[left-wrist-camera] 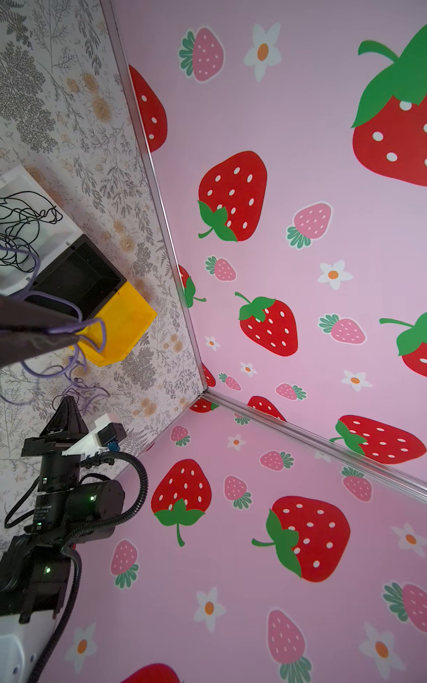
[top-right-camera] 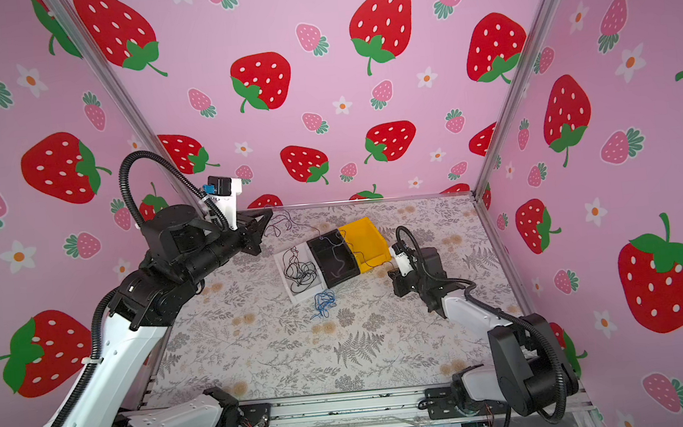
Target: Untangle the cables
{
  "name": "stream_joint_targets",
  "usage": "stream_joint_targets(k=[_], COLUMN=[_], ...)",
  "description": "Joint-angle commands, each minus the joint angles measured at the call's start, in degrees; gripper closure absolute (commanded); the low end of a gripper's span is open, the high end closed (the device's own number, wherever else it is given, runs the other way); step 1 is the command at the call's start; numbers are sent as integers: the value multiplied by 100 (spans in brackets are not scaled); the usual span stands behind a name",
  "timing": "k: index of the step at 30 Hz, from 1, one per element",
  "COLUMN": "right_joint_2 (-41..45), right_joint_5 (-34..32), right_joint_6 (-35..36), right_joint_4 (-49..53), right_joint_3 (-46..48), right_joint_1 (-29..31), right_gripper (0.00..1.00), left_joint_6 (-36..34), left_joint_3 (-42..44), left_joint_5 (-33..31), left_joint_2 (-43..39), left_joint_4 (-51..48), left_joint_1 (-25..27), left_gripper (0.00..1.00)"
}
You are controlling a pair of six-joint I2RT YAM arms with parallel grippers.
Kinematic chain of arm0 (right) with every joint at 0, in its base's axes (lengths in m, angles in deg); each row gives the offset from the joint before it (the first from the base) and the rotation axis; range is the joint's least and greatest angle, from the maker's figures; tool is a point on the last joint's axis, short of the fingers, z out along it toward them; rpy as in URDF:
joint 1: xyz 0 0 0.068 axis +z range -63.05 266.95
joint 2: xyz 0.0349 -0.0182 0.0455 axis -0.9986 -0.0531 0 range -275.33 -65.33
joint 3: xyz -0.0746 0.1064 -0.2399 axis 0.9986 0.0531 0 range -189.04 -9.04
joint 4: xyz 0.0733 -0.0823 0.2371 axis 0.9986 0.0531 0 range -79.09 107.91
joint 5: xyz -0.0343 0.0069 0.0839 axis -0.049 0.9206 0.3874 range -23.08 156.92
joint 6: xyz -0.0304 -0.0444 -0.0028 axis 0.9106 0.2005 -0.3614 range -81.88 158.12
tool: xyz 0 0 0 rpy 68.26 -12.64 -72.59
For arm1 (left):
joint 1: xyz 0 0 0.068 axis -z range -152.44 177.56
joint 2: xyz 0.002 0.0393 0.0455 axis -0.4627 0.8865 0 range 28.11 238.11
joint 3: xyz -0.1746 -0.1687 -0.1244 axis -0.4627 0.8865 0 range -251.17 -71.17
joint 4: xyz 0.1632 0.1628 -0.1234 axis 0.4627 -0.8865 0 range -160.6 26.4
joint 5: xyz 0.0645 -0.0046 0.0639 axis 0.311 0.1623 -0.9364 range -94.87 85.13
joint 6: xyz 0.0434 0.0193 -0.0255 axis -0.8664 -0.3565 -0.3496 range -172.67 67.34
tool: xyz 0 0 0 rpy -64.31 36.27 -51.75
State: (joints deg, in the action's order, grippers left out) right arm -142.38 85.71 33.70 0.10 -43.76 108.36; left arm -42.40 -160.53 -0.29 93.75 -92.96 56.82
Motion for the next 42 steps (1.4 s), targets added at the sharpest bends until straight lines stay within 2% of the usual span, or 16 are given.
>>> stream_joint_targets(k=[1,5,13,21,25,31,42], right_joint_2=[11,85,-97,-574,-521,199,1234], right_joint_5=[-106,-566,-938,-1265,-972,-569,-289], right_joint_6=[141,108,-413,-309,-188,-217,-192], right_joint_4=[275,399,637,880,773,518,1058], right_joint_3=[-235,-246,-219,-494,-568,-476,-989], right_joint_1=[-75,-200,-1099,-1591,-1625,-1614,-1415], right_gripper=[100,100,100,100,100,100,100], left_joint_6=[-51,-116,-226,-214,-121,257,476], left_joint_3=[-203,-256,-532,-499,-470,-400,-283], left_joint_5=[287,234,155,247,590,1193,1489], left_joint_2=[-14,29,-33,-67,7,368,1568], left_joint_4=[-58,-113,-337,-403,-348,-143,773], left_joint_1=[-52,-60,-325,-569,-588,-557,-193], left_gripper=[100,100,100,100,100,100,100])
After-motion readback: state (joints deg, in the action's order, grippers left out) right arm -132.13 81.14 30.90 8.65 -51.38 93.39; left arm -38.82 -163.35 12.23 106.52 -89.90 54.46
